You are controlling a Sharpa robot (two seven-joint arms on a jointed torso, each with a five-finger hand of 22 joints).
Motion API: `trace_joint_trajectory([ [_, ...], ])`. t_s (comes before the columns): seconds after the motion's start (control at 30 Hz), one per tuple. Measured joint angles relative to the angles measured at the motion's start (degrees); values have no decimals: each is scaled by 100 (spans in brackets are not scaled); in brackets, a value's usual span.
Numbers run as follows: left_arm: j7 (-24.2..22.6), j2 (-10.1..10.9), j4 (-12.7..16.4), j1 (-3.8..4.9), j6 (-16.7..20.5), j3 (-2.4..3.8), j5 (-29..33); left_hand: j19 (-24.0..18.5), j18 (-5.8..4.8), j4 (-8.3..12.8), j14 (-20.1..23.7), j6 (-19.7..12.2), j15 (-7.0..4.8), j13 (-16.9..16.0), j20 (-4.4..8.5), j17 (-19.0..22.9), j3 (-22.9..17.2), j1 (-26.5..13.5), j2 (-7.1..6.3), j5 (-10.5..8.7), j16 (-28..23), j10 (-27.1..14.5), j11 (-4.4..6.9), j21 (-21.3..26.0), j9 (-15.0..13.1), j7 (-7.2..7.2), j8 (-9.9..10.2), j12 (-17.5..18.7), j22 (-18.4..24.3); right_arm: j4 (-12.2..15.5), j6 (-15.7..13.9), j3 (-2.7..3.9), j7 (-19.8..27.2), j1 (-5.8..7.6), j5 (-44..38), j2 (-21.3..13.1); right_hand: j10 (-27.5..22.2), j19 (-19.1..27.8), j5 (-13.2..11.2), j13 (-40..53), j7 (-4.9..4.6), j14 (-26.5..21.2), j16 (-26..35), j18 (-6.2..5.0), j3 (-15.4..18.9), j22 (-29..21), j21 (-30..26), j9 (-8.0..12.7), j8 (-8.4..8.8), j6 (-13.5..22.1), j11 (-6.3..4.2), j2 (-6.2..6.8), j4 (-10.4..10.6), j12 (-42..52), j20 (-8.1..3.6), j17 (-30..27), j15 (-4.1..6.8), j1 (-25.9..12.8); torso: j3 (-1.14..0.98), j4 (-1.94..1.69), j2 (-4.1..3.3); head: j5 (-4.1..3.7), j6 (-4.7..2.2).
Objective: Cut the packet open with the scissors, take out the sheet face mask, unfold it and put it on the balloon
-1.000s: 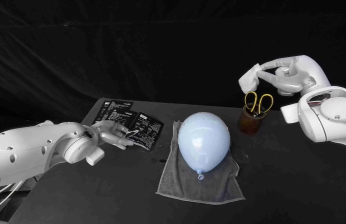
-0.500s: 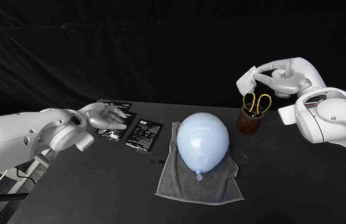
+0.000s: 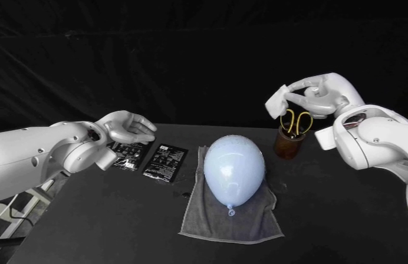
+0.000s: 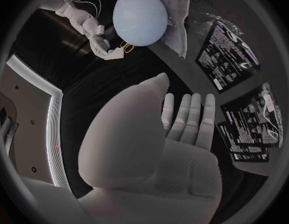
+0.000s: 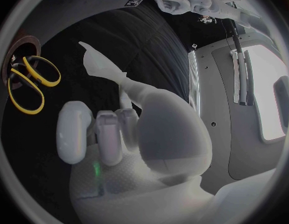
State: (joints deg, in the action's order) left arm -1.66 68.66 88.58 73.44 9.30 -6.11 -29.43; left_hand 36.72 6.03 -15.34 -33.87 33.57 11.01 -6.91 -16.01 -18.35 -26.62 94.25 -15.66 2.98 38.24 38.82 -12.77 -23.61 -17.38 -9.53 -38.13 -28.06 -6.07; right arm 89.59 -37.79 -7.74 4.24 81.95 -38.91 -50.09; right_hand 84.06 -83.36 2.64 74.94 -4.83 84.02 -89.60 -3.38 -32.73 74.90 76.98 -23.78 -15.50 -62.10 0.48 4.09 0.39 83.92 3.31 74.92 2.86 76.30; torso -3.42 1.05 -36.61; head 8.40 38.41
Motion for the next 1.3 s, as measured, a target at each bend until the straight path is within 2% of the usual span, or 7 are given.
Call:
trace_joint_trajectory([
  [0.13,-356,-491,-130,-4,106,17,219,688,370,170,-1199,741,-372,221,159,115,-695,-226,1,0,155,1031,302,-666,369,-103,414,79,-330,11,150,-4,-68,-18,-28,47,0,0,-1,-2,-4,0,-19,0,0,1,-22,0,2,4,0,0,0,-11,0,4,0,0,8,-1,-2,-260,-135],
  [0.2,-570,-776,-189,-12,151,49,352,743,383,277,-1507,1034,-478,320,199,205,-865,-407,0,0,34,1526,404,-934,467,-146,556,287,-488,9,254,-7,-108,-27,-42,85,0,0,-1,-4,-7,0,-20,0,0,1,-22,-1,3,8,0,0,0,6,0,4,0,0,12,0,-3,-398,-205],
  [0.33,-937,-1304,-394,-28,194,99,554,528,384,399,-1779,1412,-549,338,197,316,-917,-798,16,0,-232,2048,493,-1076,579,-143,783,804,-599,-33,442,-16,-173,-43,-45,187,0,1,-2,-4,-7,-1,-20,0,0,2,-22,-1,6,8,0,0,0,6,0,4,-1,0,9,8,-2,-539,-287],
  [0.67,-1511,-2366,-937,-38,252,198,805,238,384,483,-1837,1514,-528,338,25,382,-816,-1133,12,0,-547,2295,487,-781,649,-143,1028,1355,-422,-132,751,-30,-259,-68,125,449,0,10,-2,0,-7,-1,-17,1,1,5,-44,-2,-21,27,0,0,1,5,9,3,-1,0,-15,8,3,-861,-512],
  [0.97,-1781,-2958,-1294,-41,463,259,935,271,379,508,-1911,1521,-521,330,-8,383,-710,-1252,-23,0,-669,2332,465,-732,691,-179,1191,1589,-383,-143,869,-31,-272,-71,494,517,0,10,-13,1,-8,-2,-10,1,1,4,-44,-4,-21,31,0,0,1,4,9,-1,-2,0,-13,2,1,-942,-530],
  [1.17,-1898,-3209,-1499,-43,586,296,996,-34,376,555,-1317,1316,-281,330,-59,502,-326,-1323,-10,0,-1127,2051,292,-359,756,-254,1437,1887,-195,-109,929,-31,-273,-71,691,526,0,10,-13,0,0,-11,-17,1,1,1,-44,-6,-19,41,0,0,1,3,10,0,-11,0,-8,-3,-2,-962,-508],
  [1.3,-1961,-3338,-1623,-43,643,326,1022,-447,50,618,-793,1138,-109,327,-64,660,178,-1258,54,0,-1590,1811,173,57,803,-194,1621,2081,26,-94,966,-31,-273,-71,778,534,0,11,-13,-1,-5,-11,-20,1,1,0,-44,-46,-15,48,0,0,1,2,10,0,-11,0,-7,-3,-4,-964,-495],
])
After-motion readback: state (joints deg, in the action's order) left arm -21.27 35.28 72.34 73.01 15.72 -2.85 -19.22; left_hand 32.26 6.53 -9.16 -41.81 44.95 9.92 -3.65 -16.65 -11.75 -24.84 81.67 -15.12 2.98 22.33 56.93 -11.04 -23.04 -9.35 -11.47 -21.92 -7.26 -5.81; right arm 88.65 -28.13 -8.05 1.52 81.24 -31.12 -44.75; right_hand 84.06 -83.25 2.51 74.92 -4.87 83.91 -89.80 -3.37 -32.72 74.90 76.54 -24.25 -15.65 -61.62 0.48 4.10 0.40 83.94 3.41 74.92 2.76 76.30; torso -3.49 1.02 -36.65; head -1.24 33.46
